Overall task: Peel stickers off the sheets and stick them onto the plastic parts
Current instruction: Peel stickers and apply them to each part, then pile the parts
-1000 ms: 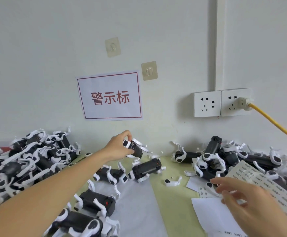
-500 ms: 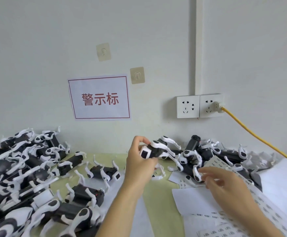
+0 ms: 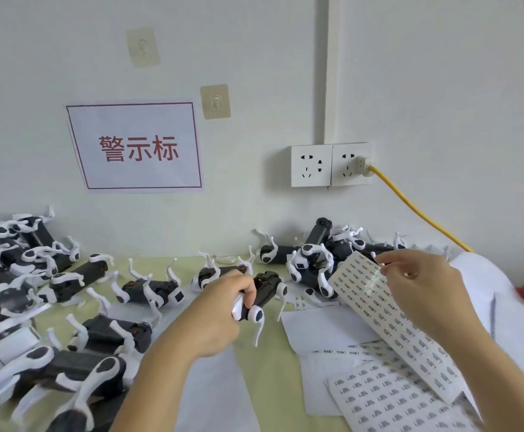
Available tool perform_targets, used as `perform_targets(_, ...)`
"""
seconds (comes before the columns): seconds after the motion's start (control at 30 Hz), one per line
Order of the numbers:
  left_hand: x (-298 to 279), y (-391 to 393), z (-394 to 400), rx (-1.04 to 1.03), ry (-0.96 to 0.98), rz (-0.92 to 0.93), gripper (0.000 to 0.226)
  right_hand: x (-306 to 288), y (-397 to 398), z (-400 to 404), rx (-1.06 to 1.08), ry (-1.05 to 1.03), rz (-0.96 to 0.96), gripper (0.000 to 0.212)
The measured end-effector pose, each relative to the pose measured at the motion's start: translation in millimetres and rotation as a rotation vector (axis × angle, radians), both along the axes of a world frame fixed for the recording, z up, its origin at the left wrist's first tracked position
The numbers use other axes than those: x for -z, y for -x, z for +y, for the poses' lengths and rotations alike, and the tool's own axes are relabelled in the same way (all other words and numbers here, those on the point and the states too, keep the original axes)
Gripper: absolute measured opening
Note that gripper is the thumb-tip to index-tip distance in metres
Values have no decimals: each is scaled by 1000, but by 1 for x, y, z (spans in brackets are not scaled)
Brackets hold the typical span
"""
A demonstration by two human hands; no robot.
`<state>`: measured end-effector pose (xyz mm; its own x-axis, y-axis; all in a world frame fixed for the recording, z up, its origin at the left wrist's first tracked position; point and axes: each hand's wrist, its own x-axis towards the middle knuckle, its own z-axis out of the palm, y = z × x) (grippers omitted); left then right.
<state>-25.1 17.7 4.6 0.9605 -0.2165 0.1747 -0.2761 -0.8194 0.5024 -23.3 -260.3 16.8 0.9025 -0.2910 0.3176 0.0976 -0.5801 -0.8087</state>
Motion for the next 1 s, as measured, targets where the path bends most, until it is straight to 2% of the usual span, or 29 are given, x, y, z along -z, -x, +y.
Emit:
perform_targets(0.07, -3, 5, 0, 15, -15, 116, 27, -2, 2, -5, 42, 63, 44, 33)
perform_targets(0.13, -4, 8, -4, 3, -1, 172, 28, -1, 4, -9, 82, 144, 109, 33)
perform_targets(0.2, -2, 5, -10, -42, 20, 96, 32, 2, 4, -13, 111, 258, 195, 32)
perform_targets(0.3, 3, 0, -24, -157, 43, -71, 35, 10, 1, -14, 131, 440, 323, 41)
perform_targets(0.43, 12, -6, -37, -334, -67, -55, 51, 17, -3, -11, 162, 490, 340, 45)
perform_targets(0.57, 16, -11, -35, -377, -152, -82, 36, 15, -3, -10, 132, 359, 318, 41)
perform_targets(0.73, 15, -15, -28, -376, -220, -51, 47, 3, 0, -5, -19, 120, 230, 9)
perform_targets(0.83, 13, -13, -31, -354, -191, -58, 47, -5, 6, 0, -121, -32, 184, 11)
perform_targets(0.9, 9, -10, -37, -318, -95, -162, 43, -8, 8, 5, -164, -114, 167, 10)
perform_targets(1.0, -1, -3, -58, -158, 283, -316, 30, -8, 9, 16, -202, -192, 115, 8)
